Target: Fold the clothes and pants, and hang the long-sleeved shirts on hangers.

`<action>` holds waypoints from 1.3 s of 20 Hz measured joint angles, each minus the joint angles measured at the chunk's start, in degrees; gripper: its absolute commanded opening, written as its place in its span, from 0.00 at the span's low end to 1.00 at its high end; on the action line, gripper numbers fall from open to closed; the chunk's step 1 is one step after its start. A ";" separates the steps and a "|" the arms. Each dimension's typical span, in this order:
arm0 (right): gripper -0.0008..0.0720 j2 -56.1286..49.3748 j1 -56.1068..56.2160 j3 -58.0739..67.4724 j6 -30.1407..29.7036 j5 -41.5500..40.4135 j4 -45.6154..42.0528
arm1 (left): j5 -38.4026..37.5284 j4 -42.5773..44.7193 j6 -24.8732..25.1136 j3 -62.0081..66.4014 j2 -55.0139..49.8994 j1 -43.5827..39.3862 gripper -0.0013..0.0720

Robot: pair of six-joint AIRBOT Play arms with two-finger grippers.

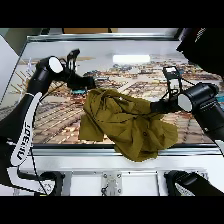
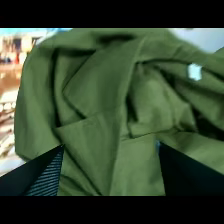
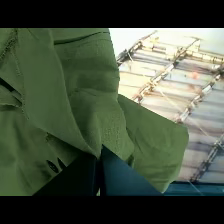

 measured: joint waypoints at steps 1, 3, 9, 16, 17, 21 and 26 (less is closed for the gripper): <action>0.03 -0.07 -0.11 -0.20 0.02 -0.20 0.52 | 1.11 0.02 -0.31 -2.45 -0.20 0.13 0.87; 0.03 -0.28 -0.22 -0.44 0.04 -0.55 1.40 | 3.87 0.02 -0.37 -6.95 -0.52 -0.37 0.87; 0.03 -1.22 -0.31 -0.63 0.20 -0.74 2.47 | 12.87 5.44 -1.27 -13.90 -0.85 -6.27 0.87; 0.03 -1.51 -0.28 -0.76 0.20 0.07 2.71 | 16.52 16.17 -6.34 -15.06 -2.99 -11.39 0.31; 0.03 -1.18 -0.26 -1.07 0.20 0.55 2.71 | 16.57 16.85 -7.15 -15.10 -3.45 -11.37 0.04; 0.03 2.49 0.79 -5.66 0.20 3.34 2.73 | 16.79 18.62 -8.98 -15.15 -2.95 -9.57 0.04; 0.91 9.20 2.80 -14.75 0.20 5.03 6.58 | 16.55 19.10 -9.40 -15.15 0.15 -7.19 0.04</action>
